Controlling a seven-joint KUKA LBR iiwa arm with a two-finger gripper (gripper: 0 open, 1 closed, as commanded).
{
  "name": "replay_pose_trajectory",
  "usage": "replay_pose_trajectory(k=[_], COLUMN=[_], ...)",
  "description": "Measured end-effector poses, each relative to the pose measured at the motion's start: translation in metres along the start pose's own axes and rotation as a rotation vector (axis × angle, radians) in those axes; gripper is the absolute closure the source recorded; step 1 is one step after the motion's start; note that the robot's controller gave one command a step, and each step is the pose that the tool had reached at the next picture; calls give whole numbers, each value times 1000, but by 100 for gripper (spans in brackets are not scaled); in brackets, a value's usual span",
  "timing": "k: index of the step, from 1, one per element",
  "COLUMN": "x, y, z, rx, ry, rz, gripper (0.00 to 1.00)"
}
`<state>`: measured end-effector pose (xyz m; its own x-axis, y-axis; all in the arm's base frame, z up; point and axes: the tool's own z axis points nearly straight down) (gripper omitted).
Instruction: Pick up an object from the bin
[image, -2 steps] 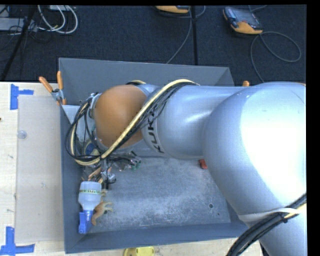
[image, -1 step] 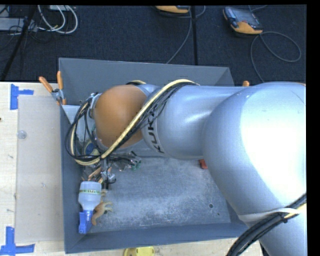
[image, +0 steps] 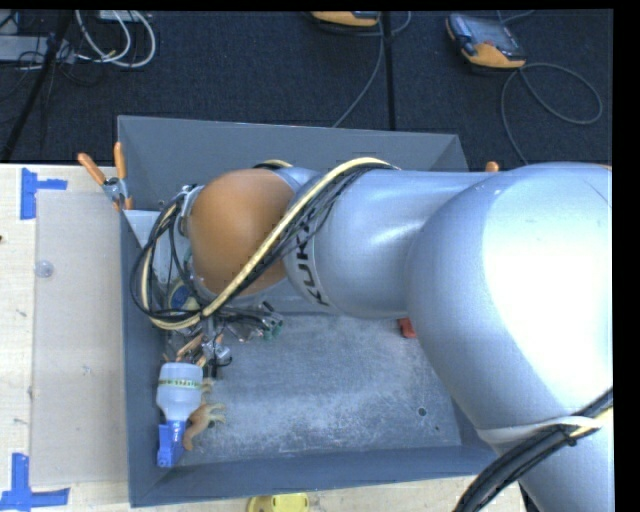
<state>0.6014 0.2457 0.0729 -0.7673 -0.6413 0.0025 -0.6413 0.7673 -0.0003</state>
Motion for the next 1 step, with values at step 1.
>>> replay_pose_trajectory(k=[1], x=[0], y=[0], z=[-4], rx=[0], ry=[-1], rz=[1], gripper=[100])
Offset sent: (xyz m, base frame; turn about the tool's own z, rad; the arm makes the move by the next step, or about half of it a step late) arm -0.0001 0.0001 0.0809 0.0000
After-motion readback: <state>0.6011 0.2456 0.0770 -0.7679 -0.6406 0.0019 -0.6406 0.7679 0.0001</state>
